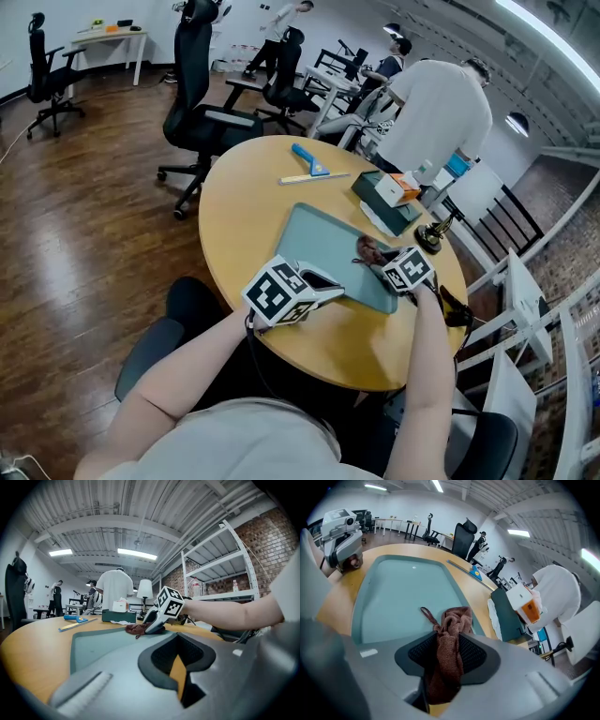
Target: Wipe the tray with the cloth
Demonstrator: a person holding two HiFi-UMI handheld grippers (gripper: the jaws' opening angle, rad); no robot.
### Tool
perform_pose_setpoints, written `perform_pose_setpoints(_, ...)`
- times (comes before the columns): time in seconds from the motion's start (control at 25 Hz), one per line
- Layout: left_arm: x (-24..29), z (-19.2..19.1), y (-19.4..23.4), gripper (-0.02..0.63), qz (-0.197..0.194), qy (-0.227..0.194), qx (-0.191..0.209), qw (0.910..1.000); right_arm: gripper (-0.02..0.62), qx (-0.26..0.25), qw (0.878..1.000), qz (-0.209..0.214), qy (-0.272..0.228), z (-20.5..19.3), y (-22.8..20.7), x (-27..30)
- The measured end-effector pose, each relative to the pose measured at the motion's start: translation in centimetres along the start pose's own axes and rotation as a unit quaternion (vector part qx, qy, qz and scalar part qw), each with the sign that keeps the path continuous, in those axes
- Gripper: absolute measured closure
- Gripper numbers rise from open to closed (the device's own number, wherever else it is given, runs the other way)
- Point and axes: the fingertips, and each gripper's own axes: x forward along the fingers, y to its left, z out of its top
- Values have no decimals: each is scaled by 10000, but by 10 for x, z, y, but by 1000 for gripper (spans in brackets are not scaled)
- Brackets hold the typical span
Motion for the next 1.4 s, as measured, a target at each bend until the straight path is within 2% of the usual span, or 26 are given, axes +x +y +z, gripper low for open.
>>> perform_pose_setpoints(0.2, 5, 1, -3, 604, -35, 15, 26, 10000, 449, 16, 10000, 40, 73, -13, 1, -7)
perform_pose_setpoints(0.4, 2, 2, -3, 604, -14, 21, 36, 10000, 449, -157, 9995, 263, -75, -2, 16, -9)
perform_pose_setpoints(0.96, 5, 2, -2, 604, -14, 44, 38, 10000, 449, -819, 9890, 994, -725, 83, 67, 1)
perform_pose_setpoints(1.4, 11, 2, -6, 604, 20, 64, 46, 10000, 449, -1214, 9762, 1361, -1176, 145, 95, 15)
